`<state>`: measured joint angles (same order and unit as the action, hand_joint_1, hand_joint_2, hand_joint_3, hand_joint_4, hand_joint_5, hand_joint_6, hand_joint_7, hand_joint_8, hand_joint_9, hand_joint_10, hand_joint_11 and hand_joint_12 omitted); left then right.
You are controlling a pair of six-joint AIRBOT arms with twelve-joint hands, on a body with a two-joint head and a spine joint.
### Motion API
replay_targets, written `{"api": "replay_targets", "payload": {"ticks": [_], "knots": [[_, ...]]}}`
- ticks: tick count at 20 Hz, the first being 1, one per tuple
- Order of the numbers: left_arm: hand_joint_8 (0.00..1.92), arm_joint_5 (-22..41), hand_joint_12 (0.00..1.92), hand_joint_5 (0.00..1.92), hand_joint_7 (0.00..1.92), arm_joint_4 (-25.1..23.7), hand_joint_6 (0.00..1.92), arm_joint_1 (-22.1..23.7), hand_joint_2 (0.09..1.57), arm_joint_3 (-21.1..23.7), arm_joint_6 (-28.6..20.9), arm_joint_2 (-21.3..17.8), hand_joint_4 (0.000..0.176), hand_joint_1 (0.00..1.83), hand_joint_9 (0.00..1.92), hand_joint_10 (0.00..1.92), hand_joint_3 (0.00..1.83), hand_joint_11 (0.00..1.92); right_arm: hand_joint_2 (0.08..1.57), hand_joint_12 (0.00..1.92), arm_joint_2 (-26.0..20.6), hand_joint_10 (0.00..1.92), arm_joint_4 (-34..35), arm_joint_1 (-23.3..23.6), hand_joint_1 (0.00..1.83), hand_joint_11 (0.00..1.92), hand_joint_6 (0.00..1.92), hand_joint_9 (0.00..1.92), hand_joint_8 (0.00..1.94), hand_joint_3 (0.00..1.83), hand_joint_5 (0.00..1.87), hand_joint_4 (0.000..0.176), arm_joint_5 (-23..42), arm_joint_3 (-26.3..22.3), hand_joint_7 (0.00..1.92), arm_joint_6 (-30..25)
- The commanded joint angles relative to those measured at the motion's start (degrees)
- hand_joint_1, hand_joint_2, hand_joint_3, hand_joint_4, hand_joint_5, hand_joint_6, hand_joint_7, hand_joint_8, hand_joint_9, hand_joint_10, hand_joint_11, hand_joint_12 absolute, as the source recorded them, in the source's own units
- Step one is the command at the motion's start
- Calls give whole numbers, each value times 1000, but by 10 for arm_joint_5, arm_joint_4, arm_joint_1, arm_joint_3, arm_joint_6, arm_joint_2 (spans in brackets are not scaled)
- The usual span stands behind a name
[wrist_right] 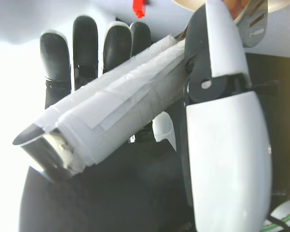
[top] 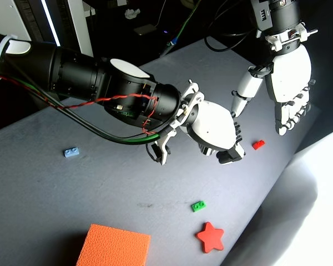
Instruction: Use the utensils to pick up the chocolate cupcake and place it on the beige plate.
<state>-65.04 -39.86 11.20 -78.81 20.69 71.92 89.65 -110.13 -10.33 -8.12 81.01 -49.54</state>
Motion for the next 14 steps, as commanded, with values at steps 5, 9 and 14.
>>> {"api": "replay_targets", "payload": {"ticks": [5,9,14], "knots": [[4,15,354,137,115,-38,5,7,1040,-2,1,-3,0,371,110,4,0,0,1203,1634,-6,1028,-6,4,1174,363,1150,585,1344,0,876,0,-26,2,757,-9],[2,15,328,117,93,-38,2,7,1047,-2,1,-3,0,351,94,3,1,0,1198,1652,-8,1013,-6,7,1176,326,1129,570,1336,0,883,1,-24,6,772,-9],[5,15,316,125,94,-38,2,7,1049,-2,1,-3,0,345,95,6,0,0,1202,1623,-7,970,-6,16,1171,314,1171,564,1319,1,863,12,-18,14,773,-27]]}}
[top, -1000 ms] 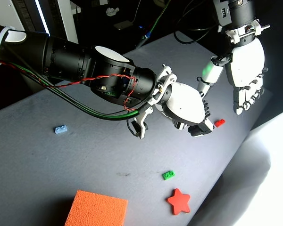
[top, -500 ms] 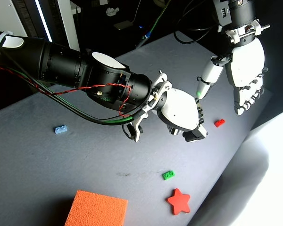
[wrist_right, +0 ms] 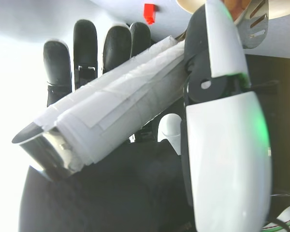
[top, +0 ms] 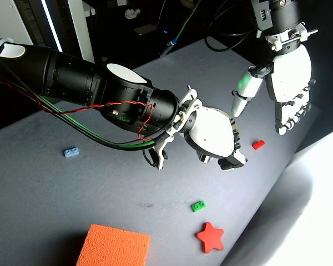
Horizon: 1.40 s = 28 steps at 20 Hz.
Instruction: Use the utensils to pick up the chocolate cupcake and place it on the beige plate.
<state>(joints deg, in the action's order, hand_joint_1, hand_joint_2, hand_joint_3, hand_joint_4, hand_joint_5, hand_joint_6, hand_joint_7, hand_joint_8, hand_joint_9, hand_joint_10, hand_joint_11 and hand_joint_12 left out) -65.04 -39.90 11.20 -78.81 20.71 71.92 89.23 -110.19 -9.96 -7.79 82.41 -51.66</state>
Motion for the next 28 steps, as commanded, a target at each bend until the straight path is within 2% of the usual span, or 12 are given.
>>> {"api": "replay_targets", "payload": {"ticks": [1,3,5,8,9,11,16,18,19,21,28], "knots": [[4,15,338,133,101,-37,3,7,1044,-2,1,-3,0,377,102,5,0,0,1201,1596,-3,939,-6,13,1171,328,1182,571,1305,0,859,15,-20,1,778,-12],[0,15,306,108,80,-37,0,7,1052,-2,1,-4,0,344,83,1,1,0,1198,1586,-3,847,-6,14,1172,334,1188,587,1278,0,861,19,-17,2,789,-14],[2,15,287,123,83,-38,6,7,1049,-2,1,-4,0,380,79,1,0,0,1207,1594,-2,866,-6,15,1163,329,1234,630,1273,1,824,28,-16,2,798,-14],[4,15,308,133,92,-38,6,7,1048,-2,1,-4,0,378,88,3,0,0,1209,1609,-2,875,-6,15,1161,322,1247,625,1266,0,811,31,-14,2,806,-11],[4,15,352,137,99,-38,4,7,1045,-2,1,-4,0,368,99,5,0,0,1197,1577,-2,862,-6,15,1169,353,1223,646,1226,0,827,31,-14,2,834,-7],[1,15,323,141,95,-37,2,7,1050,-2,1,-4,0,363,89,1,1,0,1193,1566,-2,857,-6,16,1172,343,1203,645,1232,0,847,29,-14,2,824,-2],[1,15,308,117,90,-37,2,7,1048,-2,1,-4,0,362,87,3,0,0,1226,1586,0,851,-6,18,1149,316,1314,608,1300,2,761,31,-14,2,788,3],[3,15,308,129,95,-37,6,7,1053,-2,1,-4,0,359,88,4,1,0,1223,1563,2,841,-6,19,1152,330,1299,609,1294,0,775,32,-15,3,789,7],[1,15,292,127,93,-37,2,7,1050,-2,1,-4,0,382,85,2,0,0,1227,1542,2,823,-6,20,1151,319,1339,598,1281,1,734,23,-16,3,810,7],[2,15,282,116,87,-37,1,7,1049,-2,1,-4,0,378,82,2,0,0,1233,1537,3,820,-6,20,1145,318,1350,599,1306,1,733,29,-16,3,787,7],[2,14,285,117,87,-37,0,7,1044,-2,1,-4,0,382,86,2,0,0,1225,1538,4,835,-6,20,1150,326,1324,596,1290,0,750,29,-19,3,800,4]]}}
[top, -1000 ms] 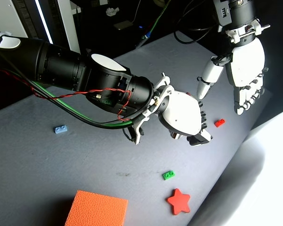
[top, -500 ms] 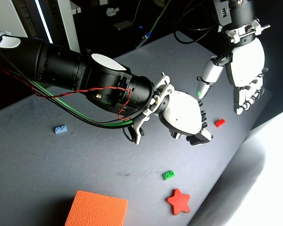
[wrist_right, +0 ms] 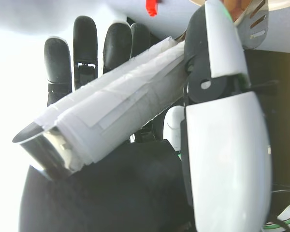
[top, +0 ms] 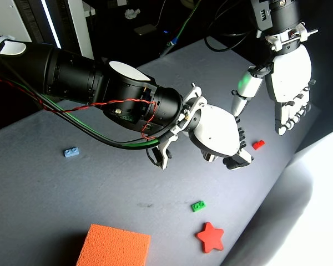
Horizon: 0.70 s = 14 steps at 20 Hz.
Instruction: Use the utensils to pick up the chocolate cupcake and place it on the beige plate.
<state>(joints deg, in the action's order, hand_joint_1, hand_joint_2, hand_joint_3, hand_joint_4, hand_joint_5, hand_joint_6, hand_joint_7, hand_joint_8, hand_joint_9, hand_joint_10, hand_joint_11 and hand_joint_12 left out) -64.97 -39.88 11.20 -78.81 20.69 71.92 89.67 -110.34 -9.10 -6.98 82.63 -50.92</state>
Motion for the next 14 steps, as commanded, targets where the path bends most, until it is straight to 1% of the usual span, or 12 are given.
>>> {"api": "replay_targets", "payload": {"ticks": [1,3,4,5,6,7,8,9,10,11,12,14], "knots": [[0,14,284,111,84,-38,0,7,1048,-2,1,-4,0,377,81,0,0,0,1228,1536,0,837,-4,12,1149,324,1339,592,1296,1,730,24,-27,0,804,-6],[1,14,272,108,84,-38,0,7,1054,-2,1,-4,0,346,81,2,2,0,1233,1544,0,833,-4,12,1146,319,1362,601,1294,0,714,22,-27,0,806,-8],[2,14,285,105,89,-38,0,7,1054,-2,1,-4,0,344,87,3,1,0,1225,1524,1,824,-4,12,1151,298,1336,598,1278,0,737,26,-27,0,811,-8],[3,14,301,109,98,-38,1,7,1053,-2,1,-4,0,347,93,3,0,0,1213,1505,1,802,-4,12,1109,309,1274,594,787,0,781,0,-27,0,745,-8],[2,14,308,113,99,-38,2,7,1049,-2,1,-4,0,360,92,2,0,0,1217,1510,1,803,-4,12,1145,324,1283,597,1185,0,767,0,-27,0,799,-8],[3,14,314,119,102,-38,4,7,1045,-2,1,-4,0,372,93,2,0,0,1226,1512,1,812,-4,12,1147,329,1312,604,1292,2,742,19,-27,0,797,-8],[2,14,318,117,100,-38,3,7,1048,-2,1,-4,0,366,90,1,0,0,1231,1527,1,823,-4,12,1145,322,1330,596,1312,0,733,25,-27,0,793,-7],[2,14,318,117,100,-38,3,7,1048,-2,1,-4,0,366,90,1,0,0,1231,1527,1,823,-4,12,1145,322,1330,596,1312,0,733,25,-27,0,793,-6],[0,14,304,119,88,-38,2,7,1053,-2,1,-4,0,365,81,0,1,0,1216,1490,1,794,-4,12,1091,300,1277,593,540,0,779,0,-27,0,780,-5],[1,14,298,122,91,-38,3,7,1054,-2,1,-4,0,376,82,1,1,0,1221,1484,1,771,-4,12,1081,298,1289,604,391,0,772,0,-27,0,829,-5],[5,14,299,126,102,-38,3,7,1049,-2,1,-4,0,387,92,5,0,0,1220,1502,1,782,-4,12,1080,304,1289,603,303,0,772,0,-27,0,862,-4],[0,14,299,112,90,-38,0,7,1056,-2,1,-4,0,348,82,0,2,0,1215,1482,1,742,-4,13,1089,322,1273,623,190,0,781,0,-27,0,918,-4]]}}
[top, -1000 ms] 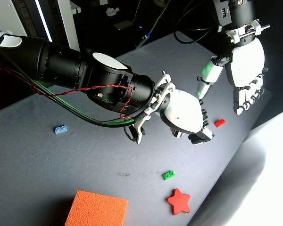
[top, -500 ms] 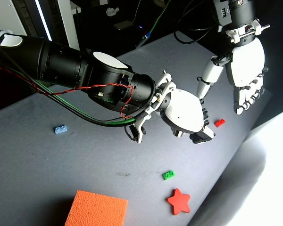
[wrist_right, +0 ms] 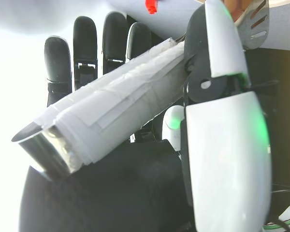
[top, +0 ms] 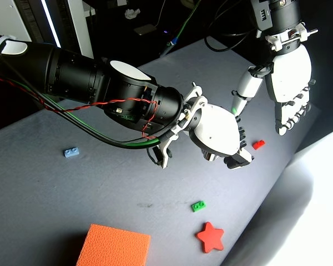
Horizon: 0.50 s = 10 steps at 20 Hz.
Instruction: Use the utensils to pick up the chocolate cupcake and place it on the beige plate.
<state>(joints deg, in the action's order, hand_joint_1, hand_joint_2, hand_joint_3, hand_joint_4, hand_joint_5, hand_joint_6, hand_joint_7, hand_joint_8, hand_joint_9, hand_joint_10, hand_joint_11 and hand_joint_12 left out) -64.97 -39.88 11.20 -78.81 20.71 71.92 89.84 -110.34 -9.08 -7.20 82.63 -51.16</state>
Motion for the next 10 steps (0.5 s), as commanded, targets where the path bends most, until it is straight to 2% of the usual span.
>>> {"api": "replay_targets", "payload": {"ticks": [1,3,5,7,10], "knots": [[1,14,327,117,94,-38,2,7,1055,-2,1,-3,0,357,90,2,1,0,1221,1470,-1,732,-4,12,1087,301,1289,613,171,1,771,0,-25,0,920,-2],[0,14,326,115,88,-38,1,7,1051,-2,1,-3,0,370,91,2,0,0,1232,1500,-1,737,-4,12,1079,256,1316,581,144,0,752,0,-25,0,902,-2],[0,14,297,102,74,-38,0,7,1055,-2,1,-3,0,348,78,1,1,0,1211,1462,-1,716,-4,12,1098,289,1268,606,120,2,784,0,-25,0,917,-2],[4,14,298,117,86,-38,6,7,1048,-2,1,-3,0,392,87,4,0,0,1217,1456,-1,713,-4,12,1085,291,1286,599,107,2,773,0,-25,0,915,-2],[3,14,318,120,89,-38,3,7,1058,-2,1,-3,0,348,92,3,1,0,1218,1460,-2,713,-4,12,1085,300,1286,602,102,1,773,0,-25,0,916,-2]]}}
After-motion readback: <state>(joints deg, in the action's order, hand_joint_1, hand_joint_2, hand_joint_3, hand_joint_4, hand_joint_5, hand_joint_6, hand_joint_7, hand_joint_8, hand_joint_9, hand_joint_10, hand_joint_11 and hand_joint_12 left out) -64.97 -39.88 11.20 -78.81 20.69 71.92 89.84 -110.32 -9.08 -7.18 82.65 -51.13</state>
